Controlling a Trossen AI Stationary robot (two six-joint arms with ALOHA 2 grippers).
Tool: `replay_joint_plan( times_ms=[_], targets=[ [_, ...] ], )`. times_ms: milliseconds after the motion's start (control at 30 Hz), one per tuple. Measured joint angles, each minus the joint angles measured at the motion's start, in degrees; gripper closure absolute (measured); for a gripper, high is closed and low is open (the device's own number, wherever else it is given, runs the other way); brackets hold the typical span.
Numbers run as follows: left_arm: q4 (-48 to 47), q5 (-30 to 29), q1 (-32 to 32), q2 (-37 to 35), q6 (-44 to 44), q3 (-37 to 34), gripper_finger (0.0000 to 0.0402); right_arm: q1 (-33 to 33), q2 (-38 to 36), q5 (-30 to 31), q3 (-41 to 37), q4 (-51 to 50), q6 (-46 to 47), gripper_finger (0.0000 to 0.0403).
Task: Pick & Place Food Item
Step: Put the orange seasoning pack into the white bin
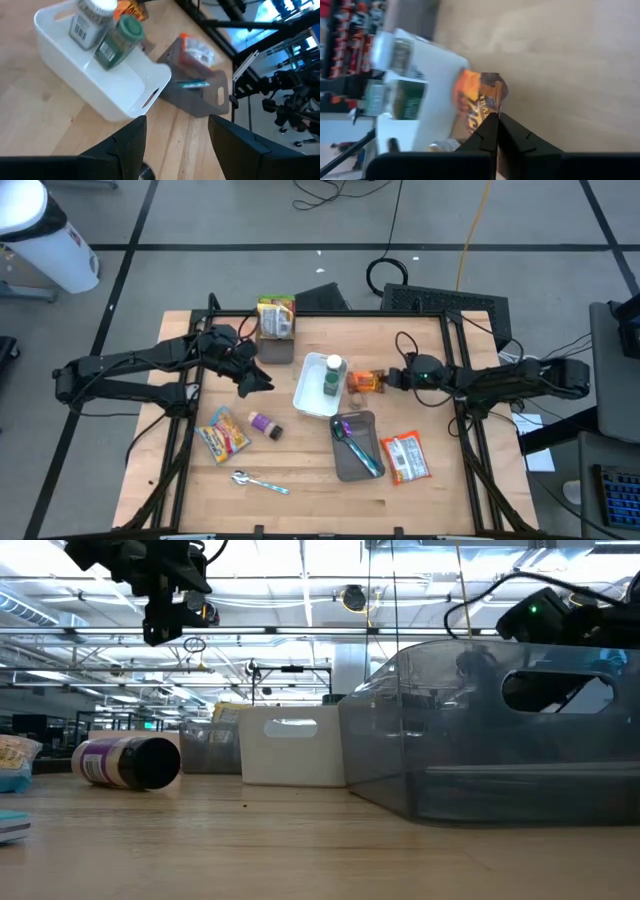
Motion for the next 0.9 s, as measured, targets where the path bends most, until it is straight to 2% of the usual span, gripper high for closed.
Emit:
replay_joint_plan(
  times_ms=[233,433,567,733,900],
  targets=[
    [8.8,0.0,0.1,0.0,-0.1,0.0,0.0183,0.0,-4.3,0.0,5.6,-2.7,-8.1,0.0402],
    [17.4,0.3,1.2,0.0,-0.5,0.3,0.0183,0.0,-7.0,-0.3,19.4,-22.7,-20.4,0.0402],
    [18.6,0.3,2.3,1.2,0.5,2.4,0.0183,0.1,-6.4,-3.9,31.2,-34.0,-29.6,0.0403],
    [18.3,0.8,2.5,5.9,4.8,8.6,0.0183,0.2,-4.3,-10.1,42.9,-39.3,-35.3,0.0403],
    [12.8,5.6,2.5,14.6,11.4,19.6,0.0183,1.4,0.3,-17.3,50.9,-40.3,-37.7,0.0403]
  ],
)
